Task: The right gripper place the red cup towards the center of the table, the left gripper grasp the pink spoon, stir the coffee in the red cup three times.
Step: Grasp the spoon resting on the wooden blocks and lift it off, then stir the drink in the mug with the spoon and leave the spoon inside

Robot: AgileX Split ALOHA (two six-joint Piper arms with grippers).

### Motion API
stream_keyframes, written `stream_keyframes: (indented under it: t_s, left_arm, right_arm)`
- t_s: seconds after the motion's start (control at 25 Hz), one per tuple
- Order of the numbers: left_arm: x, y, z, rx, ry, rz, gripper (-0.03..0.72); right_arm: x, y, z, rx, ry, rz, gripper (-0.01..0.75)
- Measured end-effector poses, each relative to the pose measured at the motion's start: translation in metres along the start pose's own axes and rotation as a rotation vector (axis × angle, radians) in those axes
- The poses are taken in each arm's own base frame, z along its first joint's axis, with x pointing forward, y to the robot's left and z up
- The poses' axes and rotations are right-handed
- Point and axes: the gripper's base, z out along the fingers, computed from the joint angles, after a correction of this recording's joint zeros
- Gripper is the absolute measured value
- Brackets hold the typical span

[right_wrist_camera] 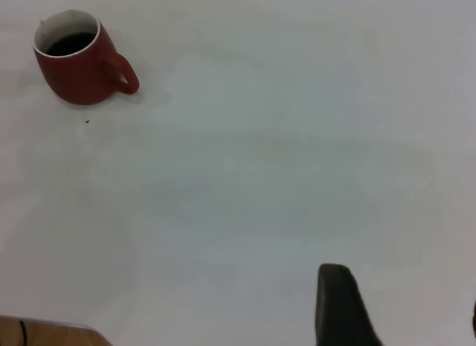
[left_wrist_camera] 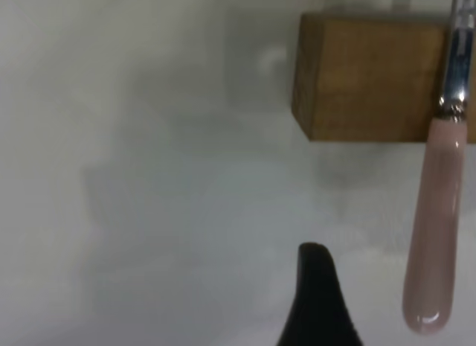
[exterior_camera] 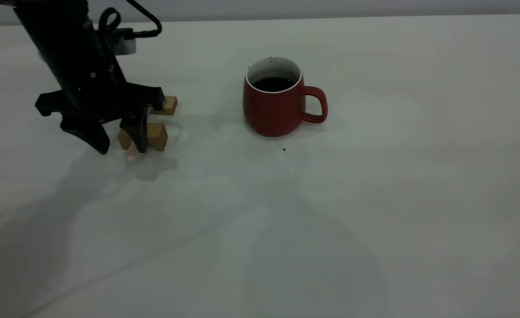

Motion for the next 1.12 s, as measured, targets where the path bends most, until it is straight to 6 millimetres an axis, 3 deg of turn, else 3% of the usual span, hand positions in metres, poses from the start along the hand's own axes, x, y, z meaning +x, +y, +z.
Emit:
stream_keyframes:
  t_s: [0.28,0.4,0.56,0.72,0.8,0.92,1.12]
  left_arm:
    - [0.0,-0.002,0.015,-0.007,0.027,-0.007,0.59]
    - [0.0,-0.002,0.015,-0.007,0.027,-0.011,0.556]
    - [0.0,-0.002,0.015,-0.007,0.026,-0.015,0.419]
    - [0.001,-0.001,0.017,-0.008,0.03,-0.048,0.194]
    - [0.0,-0.002,0.016,-0.008,0.036,-0.059,0.169]
    - [-0.006,-0.004,0.003,-0.011,0.063,-0.064,0.169]
    - [-0.018,-0.018,-0.049,0.09,0.052,-0.155,0.169]
  right_arm:
    - [0.0,0.0,0.0,0.0,0.0,0.0,0.46]
    - [0.0,0.0,0.0,0.0,0.0,0.0,0.46]
    - [0.0,0.0,0.0,0.0,0.0,0.0,0.46]
    - [0.0,0.0,0.0,0.0,0.0,0.0,0.46]
    - [0.0,0.0,0.0,0.0,0.0,0.0,0.46]
    - [0.0,0.0,0.0,0.0,0.0,0.0,0.46]
    - [0.0,0.0,0.0,0.0,0.0,0.0,0.46]
